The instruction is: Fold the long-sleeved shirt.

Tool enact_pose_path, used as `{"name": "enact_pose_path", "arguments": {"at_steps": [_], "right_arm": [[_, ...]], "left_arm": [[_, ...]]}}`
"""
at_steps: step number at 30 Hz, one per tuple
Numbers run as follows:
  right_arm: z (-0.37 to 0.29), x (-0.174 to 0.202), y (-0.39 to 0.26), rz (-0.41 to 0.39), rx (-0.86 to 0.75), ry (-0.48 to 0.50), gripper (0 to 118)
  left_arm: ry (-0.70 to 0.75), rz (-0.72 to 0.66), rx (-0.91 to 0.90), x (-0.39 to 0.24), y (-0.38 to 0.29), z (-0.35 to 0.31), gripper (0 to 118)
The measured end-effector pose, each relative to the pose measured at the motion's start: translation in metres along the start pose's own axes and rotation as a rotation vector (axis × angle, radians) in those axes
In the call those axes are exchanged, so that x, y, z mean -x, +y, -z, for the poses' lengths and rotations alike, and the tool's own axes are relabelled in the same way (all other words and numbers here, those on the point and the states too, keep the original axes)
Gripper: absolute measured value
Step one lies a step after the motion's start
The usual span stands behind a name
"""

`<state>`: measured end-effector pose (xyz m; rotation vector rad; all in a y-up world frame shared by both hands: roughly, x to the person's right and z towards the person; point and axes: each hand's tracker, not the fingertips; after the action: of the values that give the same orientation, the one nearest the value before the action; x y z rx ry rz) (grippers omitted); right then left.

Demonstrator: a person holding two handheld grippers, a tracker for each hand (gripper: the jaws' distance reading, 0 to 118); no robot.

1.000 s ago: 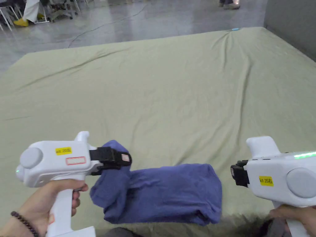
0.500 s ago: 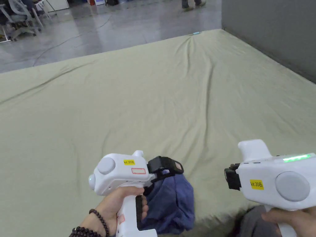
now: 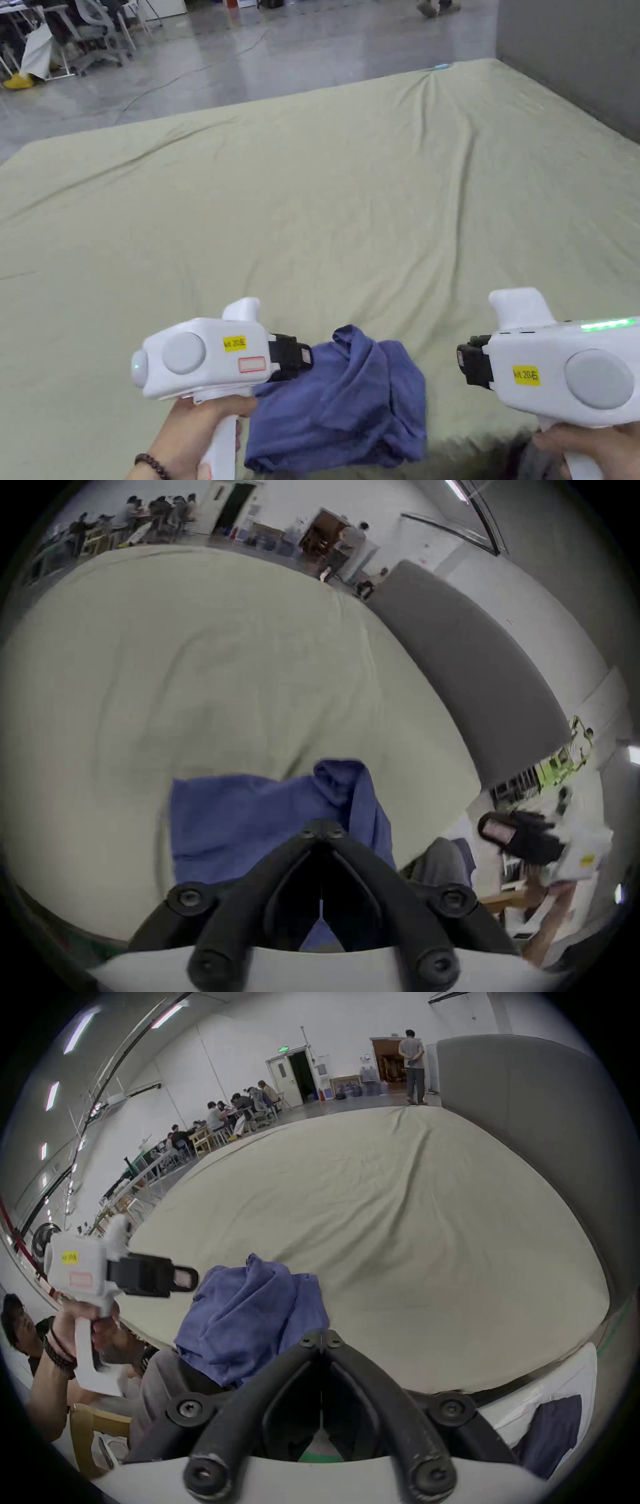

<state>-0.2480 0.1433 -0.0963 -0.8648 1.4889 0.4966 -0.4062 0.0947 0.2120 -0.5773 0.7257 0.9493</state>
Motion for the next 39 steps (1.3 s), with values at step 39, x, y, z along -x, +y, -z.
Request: {"name": "enact_pose_path", "arguments": {"at_steps": [39], "right_arm": [[0.158,0.014,-0.018,0.055,0.264,0.217,0]], "left_arm": [[-0.103,-0.248,-0.081,0.101,-0.030,-0.044,15]]}}
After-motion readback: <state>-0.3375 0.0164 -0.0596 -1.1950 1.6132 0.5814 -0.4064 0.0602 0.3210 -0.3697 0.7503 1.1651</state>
